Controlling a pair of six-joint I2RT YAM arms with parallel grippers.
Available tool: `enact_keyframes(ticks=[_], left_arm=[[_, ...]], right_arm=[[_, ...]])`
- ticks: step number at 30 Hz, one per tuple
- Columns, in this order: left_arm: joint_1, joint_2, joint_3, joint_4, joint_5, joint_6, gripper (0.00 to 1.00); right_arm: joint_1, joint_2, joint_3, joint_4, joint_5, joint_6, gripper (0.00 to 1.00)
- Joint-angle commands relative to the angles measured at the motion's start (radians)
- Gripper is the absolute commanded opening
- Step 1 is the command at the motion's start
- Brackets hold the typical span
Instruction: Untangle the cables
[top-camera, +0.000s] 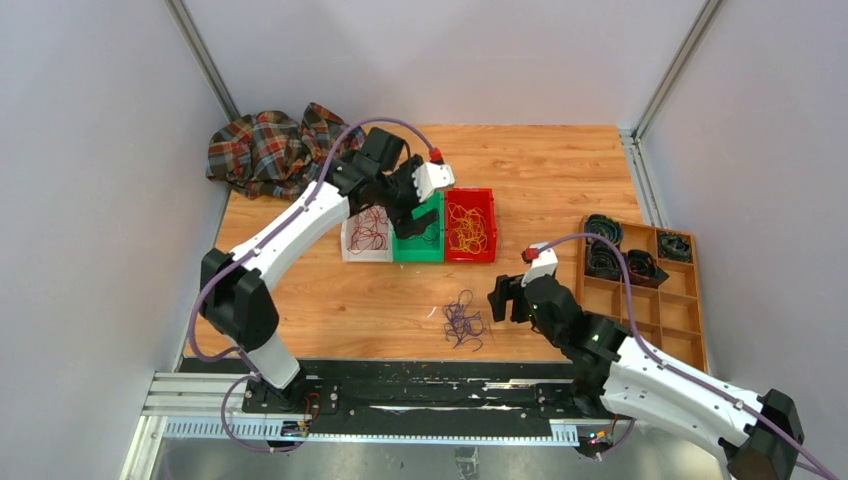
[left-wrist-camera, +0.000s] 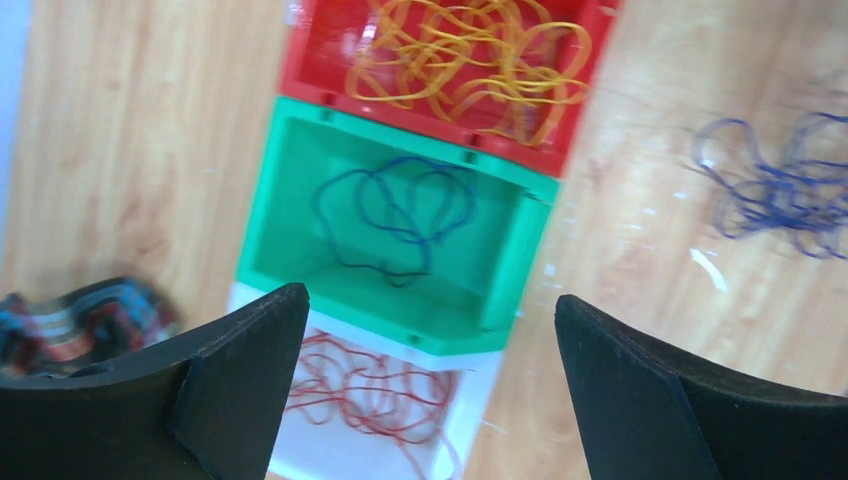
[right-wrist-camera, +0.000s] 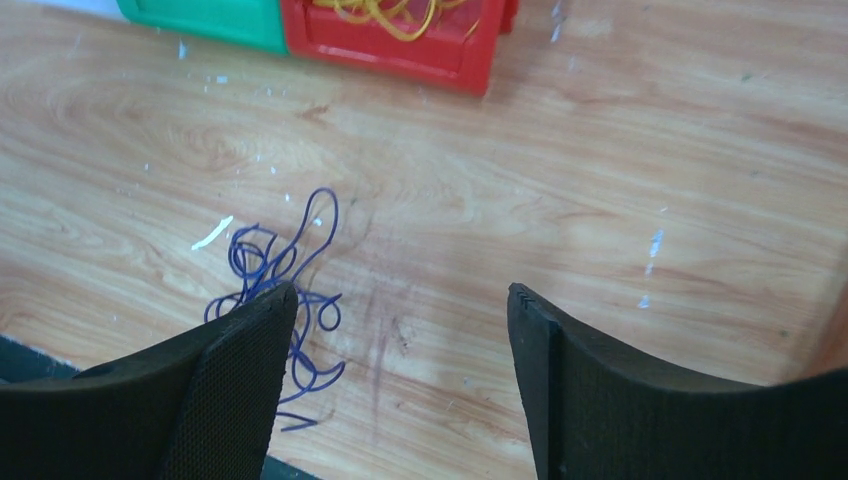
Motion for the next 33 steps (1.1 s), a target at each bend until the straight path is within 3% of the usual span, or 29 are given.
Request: enact_keyframes(ticks=[1, 6, 14, 18, 25, 33], left_arm=[[-0.069, -0.056, -0.139, -0.070, 0.134, -0.033, 0.98], [-0.190, -0.013, -0.231, -0.027, 0.138, -0.125, 1.00], [-0.265, 0.071, -0.285, 0.190, 0.181, -0.319, 0.82], [-0.270, 0.106, -0.281, 0.320, 0.201, -0.400, 0.72], [-0.281, 0.262, -0.148, 0.286, 0.244, -0.342, 0.57], [-0.281, 0.341, -0.089, 0.132, 0.349, -0.152, 0.56]], right_arm=[[-0.013, 0.049, 0.016, -0.029, -0.130, 0.039, 0.76], [-0.013, 0.027, 0.014, -0.131, -0.187, 0.068, 0.70], [-0.013, -0.174, -0.028, -0.288, -0.142, 0.173, 0.59], [-0.013, -0.242, -0.069, -0.298, -0.130, 0.239, 0.58], [-0.013, -0.259, -0.072, -0.314, -0.100, 0.253, 0.57], [-0.012, -0.251, -0.051, -0.321, -0.097, 0.232, 0.57]])
